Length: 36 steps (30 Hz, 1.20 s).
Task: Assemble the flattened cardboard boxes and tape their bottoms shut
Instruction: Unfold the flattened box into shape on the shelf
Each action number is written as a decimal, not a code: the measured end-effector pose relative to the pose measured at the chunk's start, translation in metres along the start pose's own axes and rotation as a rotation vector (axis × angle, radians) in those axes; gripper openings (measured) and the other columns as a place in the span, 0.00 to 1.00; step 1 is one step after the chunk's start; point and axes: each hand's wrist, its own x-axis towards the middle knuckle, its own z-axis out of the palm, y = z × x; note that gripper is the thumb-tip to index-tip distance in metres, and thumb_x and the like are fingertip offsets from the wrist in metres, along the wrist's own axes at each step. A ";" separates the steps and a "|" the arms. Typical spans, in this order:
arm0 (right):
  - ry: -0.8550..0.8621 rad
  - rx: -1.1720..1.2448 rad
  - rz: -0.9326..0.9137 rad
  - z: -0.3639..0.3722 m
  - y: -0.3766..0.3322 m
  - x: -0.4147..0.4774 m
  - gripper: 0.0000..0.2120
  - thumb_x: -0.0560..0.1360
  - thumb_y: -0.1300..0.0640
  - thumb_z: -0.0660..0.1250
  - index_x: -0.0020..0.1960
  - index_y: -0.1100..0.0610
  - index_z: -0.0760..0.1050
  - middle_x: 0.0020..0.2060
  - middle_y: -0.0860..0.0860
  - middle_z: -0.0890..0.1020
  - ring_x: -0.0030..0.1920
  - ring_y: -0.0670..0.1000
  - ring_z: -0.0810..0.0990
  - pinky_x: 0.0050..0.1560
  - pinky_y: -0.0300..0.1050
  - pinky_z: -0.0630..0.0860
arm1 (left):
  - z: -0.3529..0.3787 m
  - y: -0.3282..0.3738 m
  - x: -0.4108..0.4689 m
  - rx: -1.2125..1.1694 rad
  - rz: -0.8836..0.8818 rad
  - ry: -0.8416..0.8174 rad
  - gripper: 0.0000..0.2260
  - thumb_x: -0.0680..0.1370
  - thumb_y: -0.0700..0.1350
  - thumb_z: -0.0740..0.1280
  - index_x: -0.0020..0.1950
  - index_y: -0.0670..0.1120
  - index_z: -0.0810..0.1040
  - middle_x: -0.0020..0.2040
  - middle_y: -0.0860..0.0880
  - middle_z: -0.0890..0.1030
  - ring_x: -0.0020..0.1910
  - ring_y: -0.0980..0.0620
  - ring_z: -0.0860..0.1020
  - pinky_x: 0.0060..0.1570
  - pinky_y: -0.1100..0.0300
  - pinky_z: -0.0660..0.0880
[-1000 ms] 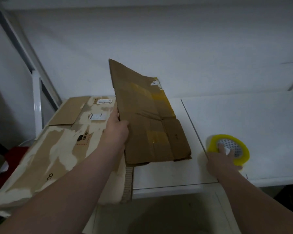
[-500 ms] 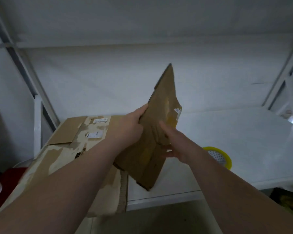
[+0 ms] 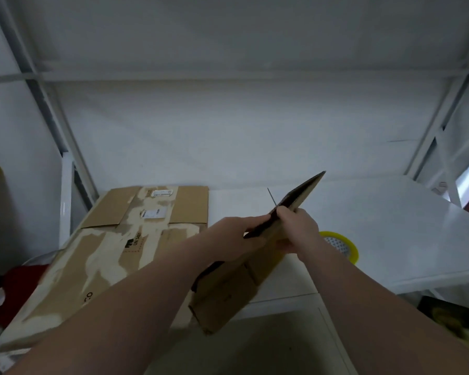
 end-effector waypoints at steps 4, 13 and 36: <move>-0.014 -0.111 -0.032 -0.006 0.005 -0.002 0.15 0.72 0.56 0.64 0.54 0.56 0.62 0.47 0.54 0.71 0.41 0.60 0.81 0.41 0.55 0.82 | 0.006 -0.006 -0.003 0.021 -0.095 -0.014 0.23 0.83 0.49 0.55 0.76 0.62 0.55 0.70 0.50 0.72 0.43 0.56 0.73 0.49 0.65 0.66; -0.054 -0.406 -0.146 0.010 0.007 -0.005 0.13 0.74 0.60 0.61 0.59 0.56 0.71 0.44 0.54 0.75 0.42 0.58 0.79 0.33 0.49 0.81 | -0.006 -0.016 0.001 0.000 -0.256 0.220 0.30 0.80 0.35 0.51 0.77 0.59 0.53 0.65 0.44 0.74 0.53 0.47 0.76 0.48 0.58 0.74; -0.035 -0.712 -0.262 -0.018 -0.004 -0.006 0.30 0.77 0.60 0.56 0.77 0.51 0.54 0.72 0.57 0.66 0.62 0.61 0.75 0.61 0.53 0.74 | -0.028 -0.044 0.000 -0.164 -0.199 0.115 0.27 0.75 0.45 0.72 0.72 0.53 0.67 0.65 0.49 0.72 0.55 0.50 0.75 0.48 0.59 0.77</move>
